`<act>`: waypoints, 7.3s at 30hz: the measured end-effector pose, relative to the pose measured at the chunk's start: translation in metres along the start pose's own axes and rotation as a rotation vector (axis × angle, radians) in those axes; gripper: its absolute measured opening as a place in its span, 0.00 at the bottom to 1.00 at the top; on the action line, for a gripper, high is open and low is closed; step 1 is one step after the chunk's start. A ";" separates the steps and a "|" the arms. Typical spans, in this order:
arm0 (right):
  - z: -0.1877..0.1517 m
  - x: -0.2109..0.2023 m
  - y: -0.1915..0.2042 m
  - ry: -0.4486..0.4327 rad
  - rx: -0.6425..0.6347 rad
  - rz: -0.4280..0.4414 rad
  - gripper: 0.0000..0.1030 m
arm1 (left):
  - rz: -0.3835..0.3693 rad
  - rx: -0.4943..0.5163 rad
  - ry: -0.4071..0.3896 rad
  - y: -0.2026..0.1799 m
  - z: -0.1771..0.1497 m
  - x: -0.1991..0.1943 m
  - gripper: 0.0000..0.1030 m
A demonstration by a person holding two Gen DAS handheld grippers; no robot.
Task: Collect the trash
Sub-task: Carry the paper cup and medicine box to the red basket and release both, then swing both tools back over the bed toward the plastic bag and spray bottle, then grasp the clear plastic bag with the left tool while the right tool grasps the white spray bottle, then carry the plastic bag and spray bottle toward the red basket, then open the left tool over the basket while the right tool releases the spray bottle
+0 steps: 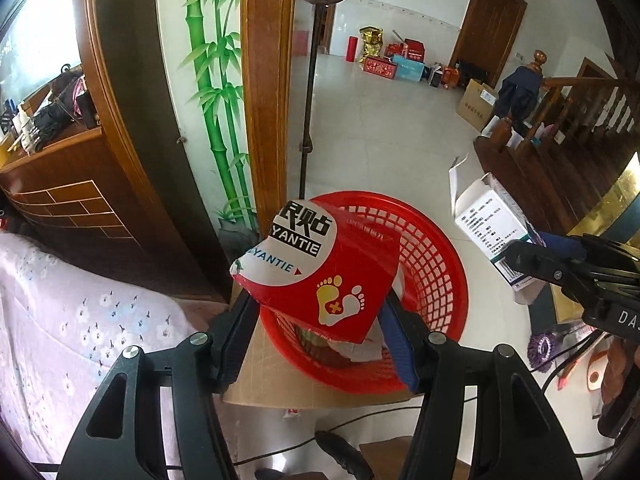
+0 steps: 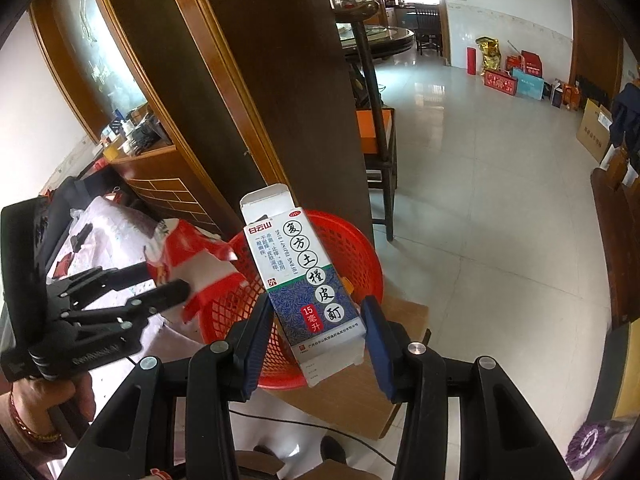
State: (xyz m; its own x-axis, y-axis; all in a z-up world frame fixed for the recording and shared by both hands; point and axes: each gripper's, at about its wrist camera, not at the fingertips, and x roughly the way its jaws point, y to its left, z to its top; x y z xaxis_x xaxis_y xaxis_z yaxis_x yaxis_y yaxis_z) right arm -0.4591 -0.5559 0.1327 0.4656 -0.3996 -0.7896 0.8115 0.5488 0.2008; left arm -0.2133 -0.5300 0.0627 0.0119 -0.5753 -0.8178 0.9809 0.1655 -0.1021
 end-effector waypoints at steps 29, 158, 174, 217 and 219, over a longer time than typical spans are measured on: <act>0.050 0.044 0.126 -0.019 -0.197 0.229 1.00 | 0.425 -0.247 -0.108 0.118 -0.059 -0.103 0.90; -0.047 0.147 0.383 0.298 -0.584 0.405 0.29 | 0.408 -0.594 -0.040 0.308 -0.206 -0.170 0.37; -0.028 0.122 0.312 0.238 -0.484 0.330 0.30 | 0.320 -0.473 -0.051 0.255 -0.150 -0.134 0.37; -0.030 0.016 0.025 0.095 0.058 0.007 0.30 | 0.000 0.004 -0.021 0.030 0.000 -0.005 0.37; -0.029 0.016 0.021 0.094 0.064 0.000 0.30 | 0.002 0.016 -0.017 0.024 0.005 0.001 0.37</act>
State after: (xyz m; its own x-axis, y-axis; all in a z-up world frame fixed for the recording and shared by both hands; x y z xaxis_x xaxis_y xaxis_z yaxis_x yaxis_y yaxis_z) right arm -0.4448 -0.5295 0.1071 0.4325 -0.3273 -0.8401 0.8339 0.4995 0.2347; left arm -0.1892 -0.5308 0.0623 0.0167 -0.5884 -0.8084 0.9838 0.1539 -0.0917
